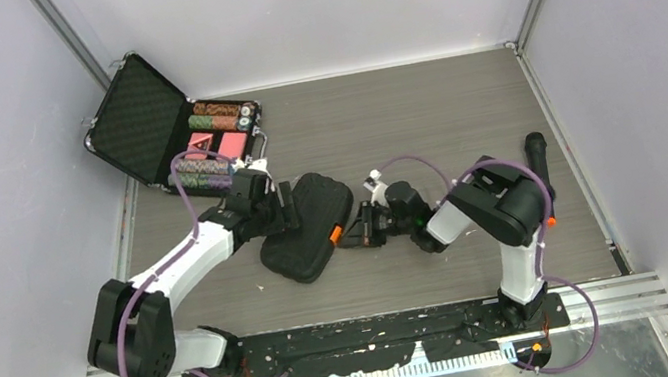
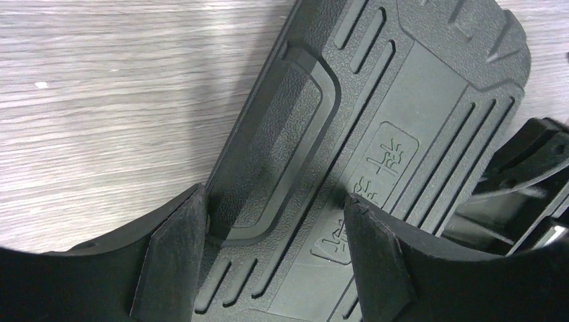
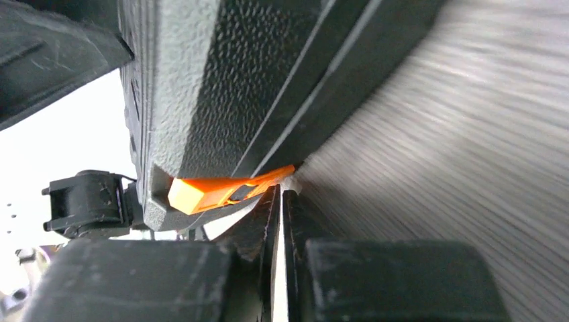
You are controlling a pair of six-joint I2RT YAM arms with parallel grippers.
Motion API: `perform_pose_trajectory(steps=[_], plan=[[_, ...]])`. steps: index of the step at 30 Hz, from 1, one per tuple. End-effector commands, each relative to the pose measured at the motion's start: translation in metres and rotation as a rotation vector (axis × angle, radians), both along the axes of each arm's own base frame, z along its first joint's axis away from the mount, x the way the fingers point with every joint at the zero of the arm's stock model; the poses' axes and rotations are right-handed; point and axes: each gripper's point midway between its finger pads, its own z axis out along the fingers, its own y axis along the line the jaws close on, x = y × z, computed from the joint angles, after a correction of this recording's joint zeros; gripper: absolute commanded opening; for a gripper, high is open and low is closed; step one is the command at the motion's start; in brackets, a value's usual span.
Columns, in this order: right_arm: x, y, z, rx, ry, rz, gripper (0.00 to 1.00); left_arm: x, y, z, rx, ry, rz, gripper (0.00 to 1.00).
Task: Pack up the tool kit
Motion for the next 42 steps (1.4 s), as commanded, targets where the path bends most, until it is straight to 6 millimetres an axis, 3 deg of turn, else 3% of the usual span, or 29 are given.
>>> perform_pose_trajectory(steps=[1, 2, 3, 4, 5, 6, 7, 9, 12, 15, 16, 17, 18, 19, 23, 28, 31, 38, 42], plan=[[0.038, -0.055, 0.019, -0.066, -0.152, -0.195, 0.14, -0.037, -0.04, -0.021, -0.163, 0.187, -0.066, 0.7], [0.042, -0.064, 0.032, -0.062, -0.186, -0.218, 0.15, -0.035, -0.047, -0.017, -0.175, 0.184, -0.074, 0.7], [0.044, -0.085, 0.023, -0.121, -0.179, -0.254, 0.19, -0.033, -0.054, -0.014, -0.186, 0.181, -0.086, 0.7], [0.048, -0.093, 0.04, -0.117, -0.23, -0.277, 0.21, -0.031, -0.062, -0.01, -0.196, 0.177, -0.098, 0.7], [0.049, -0.114, 0.031, -0.197, -0.225, -0.302, 0.24, -0.029, -0.071, -0.004, -0.21, 0.169, -0.114, 0.72], [0.053, -0.122, 0.052, -0.198, -0.287, -0.325, 0.26, -0.027, -0.079, 0.001, -0.223, 0.159, -0.129, 0.73], [0.053, -0.143, 0.044, -0.298, -0.286, -0.35, 0.32, -0.025, -0.086, 0.007, -0.238, 0.147, -0.139, 0.75], [0.059, -0.173, 0.084, -0.381, -0.418, -0.425, 0.4, -0.02, -0.092, 0.021, -0.265, 0.112, -0.139, 0.79], [0.062, -0.222, 0.117, -0.564, -0.543, -0.552, 0.53, -0.01, -0.08, 0.047, -0.24, 0.006, -0.105, 0.88], [0.047, -0.261, 0.164, -0.663, -0.644, -0.67, 0.75, 0.001, -0.044, 0.079, -0.141, -0.157, -0.017, 0.97], [0.042, -0.277, 0.168, -0.73, -0.653, -0.704, 0.84, 0.001, -0.028, 0.097, -0.108, -0.233, 0.011, 0.98], [0.036, -0.286, 0.191, -0.719, -0.703, -0.752, 0.95, 0.0, -0.013, 0.111, -0.072, -0.288, 0.04, 0.99], [0.03, -0.3, 0.196, -0.775, -0.708, -0.792, 0.98, -0.002, 0.004, 0.125, -0.028, -0.353, 0.075, 1.0], [0.022, -0.309, 0.216, -0.762, -0.751, -0.845, 0.97, -0.005, 0.022, 0.137, 0.012, -0.41, 0.115, 1.0], [-0.009, -0.352, 0.25, -0.825, -0.808, -1.023, 0.95, -0.027, 0.093, 0.182, 0.145, -0.635, 0.275, 1.0], [-0.043, -0.378, 0.28, -0.826, -0.929, -1.117, 0.95, -0.067, 0.157, 0.216, 0.185, -0.864, 0.438, 1.0], [-0.057, -0.392, 0.288, -0.859, -0.989, -1.174, 0.95, -0.083, 0.179, 0.217, 0.188, -0.939, 0.506, 0.99], [-0.063, -0.401, 0.287, -0.863, -1.031, -1.228, 0.95, -0.109, 0.205, 0.223, 0.142, -1.072, 0.59, 1.0], [-0.062, -0.402, 0.285, -0.864, -1.024, -1.24, 0.95, -0.113, 0.211, 0.22, 0.158, -1.089, 0.601, 1.0]])
